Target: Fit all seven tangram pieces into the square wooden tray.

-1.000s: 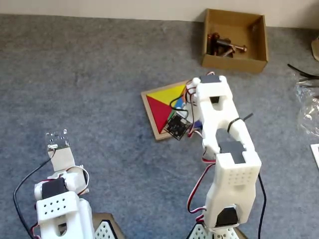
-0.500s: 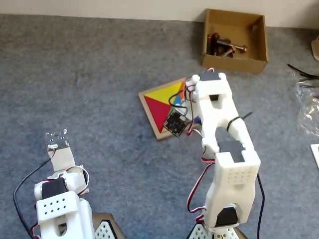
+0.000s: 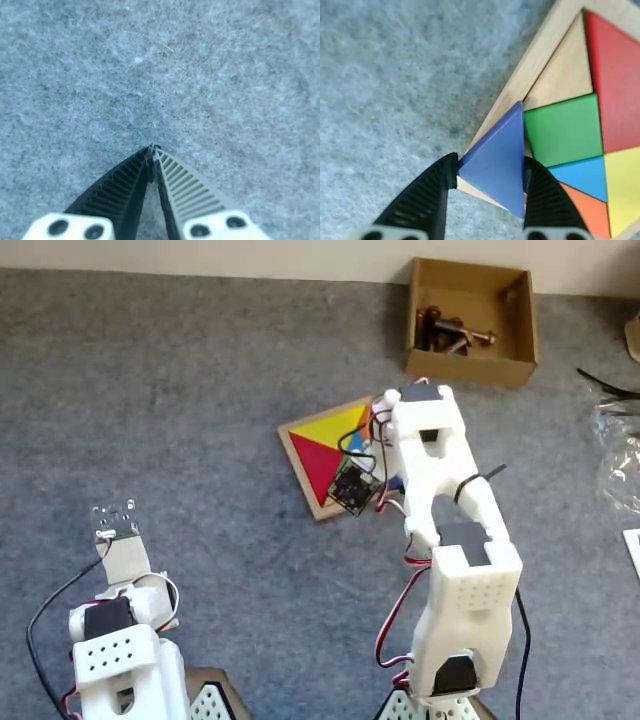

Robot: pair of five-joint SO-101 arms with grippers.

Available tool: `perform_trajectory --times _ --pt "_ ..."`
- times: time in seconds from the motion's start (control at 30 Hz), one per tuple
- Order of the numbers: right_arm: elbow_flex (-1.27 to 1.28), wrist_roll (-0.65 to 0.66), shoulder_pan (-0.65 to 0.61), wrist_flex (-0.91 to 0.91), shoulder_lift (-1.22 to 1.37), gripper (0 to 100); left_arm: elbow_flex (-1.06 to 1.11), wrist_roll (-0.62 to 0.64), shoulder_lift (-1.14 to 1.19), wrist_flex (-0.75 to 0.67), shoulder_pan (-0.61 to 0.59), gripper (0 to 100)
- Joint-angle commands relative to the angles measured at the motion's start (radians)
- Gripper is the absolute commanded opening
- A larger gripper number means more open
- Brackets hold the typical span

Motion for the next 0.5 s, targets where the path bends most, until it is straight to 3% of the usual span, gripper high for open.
perform_trajectory --times 0.0,0.47 --pt "-0.062 -0.011 -0.012 0.001 -0.027 9.5 -0.001 0.008 -0.004 0.011 0.031 0" --pt "-0.147 -0.031 -0.041 0.012 -0.024 9.5 -0.001 0.008 -0.004 0.011 0.031 0"
